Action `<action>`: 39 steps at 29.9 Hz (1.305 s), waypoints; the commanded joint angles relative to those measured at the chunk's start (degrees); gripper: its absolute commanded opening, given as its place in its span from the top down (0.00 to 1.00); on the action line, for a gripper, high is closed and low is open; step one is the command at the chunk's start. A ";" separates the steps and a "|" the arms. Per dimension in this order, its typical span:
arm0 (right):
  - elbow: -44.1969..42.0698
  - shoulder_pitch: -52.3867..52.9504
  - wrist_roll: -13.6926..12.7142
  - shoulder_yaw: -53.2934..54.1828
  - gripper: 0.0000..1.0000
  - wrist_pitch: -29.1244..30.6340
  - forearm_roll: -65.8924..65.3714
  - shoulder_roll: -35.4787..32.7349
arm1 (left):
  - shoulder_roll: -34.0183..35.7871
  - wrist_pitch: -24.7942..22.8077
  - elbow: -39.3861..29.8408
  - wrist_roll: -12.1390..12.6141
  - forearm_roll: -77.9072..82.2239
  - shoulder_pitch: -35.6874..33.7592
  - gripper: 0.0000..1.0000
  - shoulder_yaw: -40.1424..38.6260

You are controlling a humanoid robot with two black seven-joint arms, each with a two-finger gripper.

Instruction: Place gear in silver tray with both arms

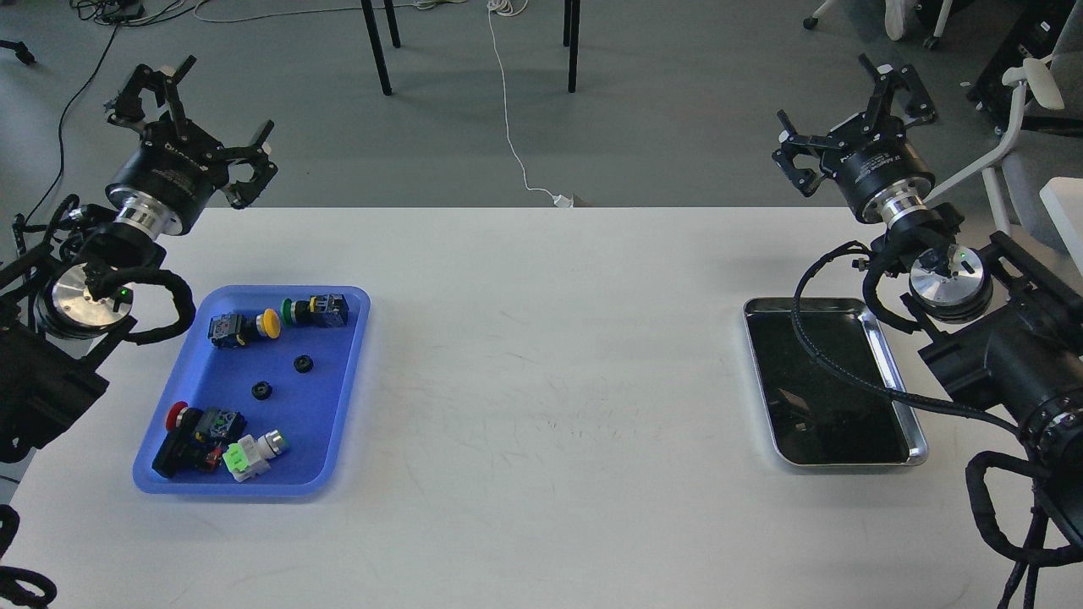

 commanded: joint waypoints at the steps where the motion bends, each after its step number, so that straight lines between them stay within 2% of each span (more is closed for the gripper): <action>1: 0.01 -0.45 -0.01 -0.12 0.00 0.00 0.00 -0.22 | 5.93 0.00 -6.22 -0.08 5.72 0.29 0.02 3.50; 12: 2.46 -1.24 -0.01 -0.03 0.00 0.00 0.00 -0.31 | 20.96 0.00 -26.60 -0.87 41.22 0.12 0.02 3.43; 17: 4.75 -2.03 -0.01 -0.21 0.00 0.00 0.00 -0.74 | 23.69 0.00 -33.37 -1.13 59.23 -0.06 0.02 3.34; 20: 5.89 -2.12 -0.09 -0.38 0.00 0.00 0.00 -1.54 | 24.75 0.00 -36.98 -2.54 68.65 0.03 0.02 2.46; 23: 6.94 -2.21 -0.09 -0.38 0.00 0.00 0.00 -2.24 | 24.84 0.14 -39.71 -2.80 77.52 0.03 0.03 2.63; 25: 7.56 -2.21 -0.09 -0.38 0.00 0.00 0.00 -2.85 | 24.75 4.60 -41.73 -2.80 84.64 0.29 0.03 3.42; 27: 7.65 -2.21 -0.09 -0.38 0.00 0.00 0.00 -3.21 | 24.84 6.98 -42.53 -2.89 92.10 0.82 0.03 3.95; 33: 7.65 -2.47 -0.09 -0.38 0.00 0.00 0.00 -3.56 | 25.45 10.23 -42.44 -3.07 111.72 1.61 0.10 10.53; 39: 7.65 -2.47 -0.09 -0.38 0.00 0.00 0.00 -3.56 | 26.42 22.09 -40.17 -2.98 124.55 2.23 0.17 21.60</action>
